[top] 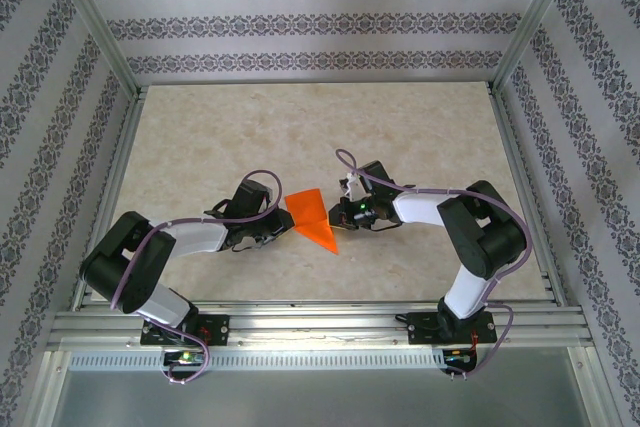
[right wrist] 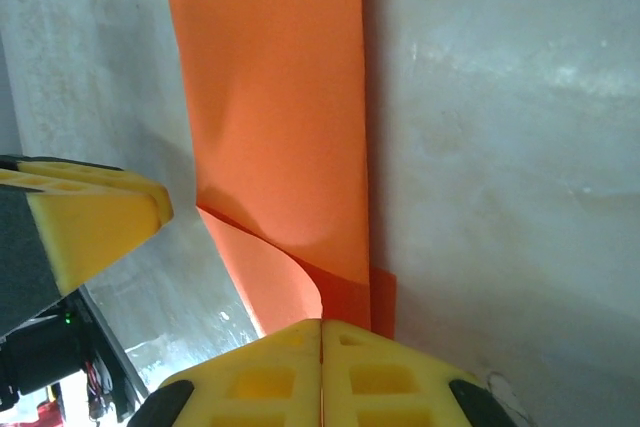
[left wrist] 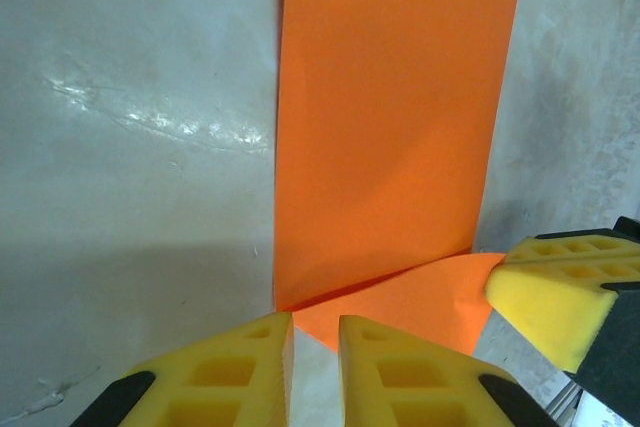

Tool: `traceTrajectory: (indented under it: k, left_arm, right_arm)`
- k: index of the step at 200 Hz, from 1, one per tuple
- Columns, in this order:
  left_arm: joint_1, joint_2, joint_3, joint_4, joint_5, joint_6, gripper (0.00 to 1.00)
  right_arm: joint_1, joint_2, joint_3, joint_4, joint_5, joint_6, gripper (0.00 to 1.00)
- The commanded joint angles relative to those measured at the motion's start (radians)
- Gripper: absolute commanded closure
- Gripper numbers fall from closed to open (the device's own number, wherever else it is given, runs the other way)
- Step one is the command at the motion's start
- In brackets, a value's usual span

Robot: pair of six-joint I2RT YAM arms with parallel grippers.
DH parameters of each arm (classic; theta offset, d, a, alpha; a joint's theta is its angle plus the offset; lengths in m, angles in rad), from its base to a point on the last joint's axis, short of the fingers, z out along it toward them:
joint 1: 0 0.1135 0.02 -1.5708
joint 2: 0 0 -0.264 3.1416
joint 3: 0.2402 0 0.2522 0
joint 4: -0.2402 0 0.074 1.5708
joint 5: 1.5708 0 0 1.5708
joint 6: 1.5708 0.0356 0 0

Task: Fold a paper plane with a square sheet of paper (pick it up from the middle)
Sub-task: Fourth fold the wing at the center of the table.

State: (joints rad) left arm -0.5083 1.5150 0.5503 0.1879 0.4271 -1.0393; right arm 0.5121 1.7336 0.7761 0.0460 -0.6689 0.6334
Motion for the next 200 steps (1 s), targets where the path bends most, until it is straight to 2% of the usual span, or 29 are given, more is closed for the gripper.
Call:
traceTrajectory:
  k: [1,19,55,72,98,200]
  left_arm:
    - [0.011,-0.004,0.021,0.018,0.005,0.004,0.79]
    - [0.012,-0.02,0.022,0.005,-0.006,0.007,0.78]
    - [0.021,-0.058,0.01,-0.018,-0.046,0.005,0.71]
    - [0.022,-0.058,0.008,-0.019,-0.044,0.005,0.66]
    - [0.025,-0.039,0.012,-0.005,-0.02,0.002,0.65]
    - [0.03,-0.013,0.026,0.016,-0.005,-0.005,0.6]
  right_arm:
    - [-0.015,-0.011,-0.025,0.058,-0.038,0.021,0.92]
    - [-0.028,-0.009,-0.044,0.105,-0.068,0.045,0.92]
    - [-0.056,0.025,-0.099,0.287,-0.15,0.147,0.93]
    - [-0.065,0.048,-0.121,0.365,-0.17,0.19,0.93]
    - [-0.069,0.063,-0.145,0.434,-0.175,0.222,0.93]
    - [-0.073,-0.001,-0.156,0.453,-0.221,0.23,0.94]
